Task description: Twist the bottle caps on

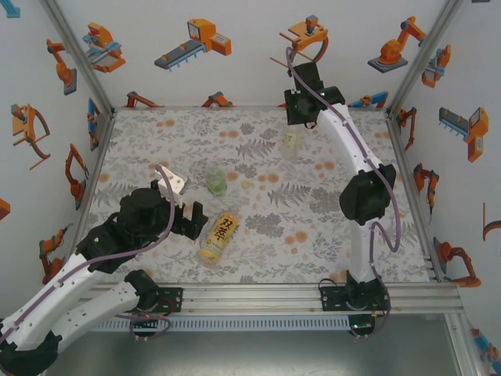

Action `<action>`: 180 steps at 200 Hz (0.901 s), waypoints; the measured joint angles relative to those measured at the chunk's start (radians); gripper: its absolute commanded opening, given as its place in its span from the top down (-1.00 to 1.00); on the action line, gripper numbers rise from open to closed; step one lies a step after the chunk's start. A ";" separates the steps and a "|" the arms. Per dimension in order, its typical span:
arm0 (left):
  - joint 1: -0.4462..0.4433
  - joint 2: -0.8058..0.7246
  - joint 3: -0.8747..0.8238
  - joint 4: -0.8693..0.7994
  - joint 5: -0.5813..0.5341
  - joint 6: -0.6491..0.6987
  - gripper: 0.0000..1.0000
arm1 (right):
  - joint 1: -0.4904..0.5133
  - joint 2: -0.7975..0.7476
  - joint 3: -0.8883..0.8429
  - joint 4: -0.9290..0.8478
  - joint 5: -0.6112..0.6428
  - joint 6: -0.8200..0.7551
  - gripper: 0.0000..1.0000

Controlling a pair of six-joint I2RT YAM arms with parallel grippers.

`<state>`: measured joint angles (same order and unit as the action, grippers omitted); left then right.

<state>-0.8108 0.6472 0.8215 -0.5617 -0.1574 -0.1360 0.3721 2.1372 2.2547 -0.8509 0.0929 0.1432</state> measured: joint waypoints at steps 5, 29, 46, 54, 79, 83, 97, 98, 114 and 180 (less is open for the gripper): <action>0.000 -0.006 -0.002 -0.002 0.000 -0.003 -0.85 | 0.000 0.008 0.012 -0.008 -0.002 -0.003 0.64; 0.000 -0.022 -0.006 -0.014 -0.008 -0.010 -0.85 | 0.000 0.055 0.076 -0.066 -0.015 -0.011 0.56; 0.000 -0.030 -0.006 -0.018 -0.011 -0.013 -0.86 | -0.001 0.061 0.088 -0.084 -0.020 -0.014 0.49; 0.000 -0.033 -0.006 -0.021 -0.011 -0.012 -0.86 | -0.001 0.061 0.093 -0.092 -0.022 -0.014 0.43; 0.000 -0.032 -0.006 -0.024 -0.016 -0.012 -0.86 | -0.001 0.062 0.097 -0.108 -0.023 -0.013 0.14; 0.000 -0.032 -0.006 -0.024 -0.018 -0.012 -0.86 | -0.001 0.062 0.098 -0.110 -0.023 -0.014 0.11; 0.000 -0.031 -0.006 -0.023 -0.019 -0.012 -0.87 | -0.001 0.062 0.098 -0.114 -0.023 -0.014 0.05; 0.000 -0.031 -0.006 -0.023 -0.019 -0.012 -0.87 | -0.001 0.062 0.098 -0.114 -0.023 -0.014 0.05; 0.000 -0.025 -0.006 -0.023 -0.018 -0.012 -0.87 | -0.001 0.062 0.106 -0.122 -0.022 -0.014 0.01; 0.001 0.009 -0.006 -0.023 -0.020 -0.009 -0.87 | -0.001 0.049 0.176 -0.140 -0.022 -0.018 -0.02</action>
<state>-0.8097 0.6563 0.8150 -0.5846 -0.1772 -0.1448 0.3714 2.1864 2.4306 -0.9909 0.0711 0.1253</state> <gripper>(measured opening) 0.935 0.509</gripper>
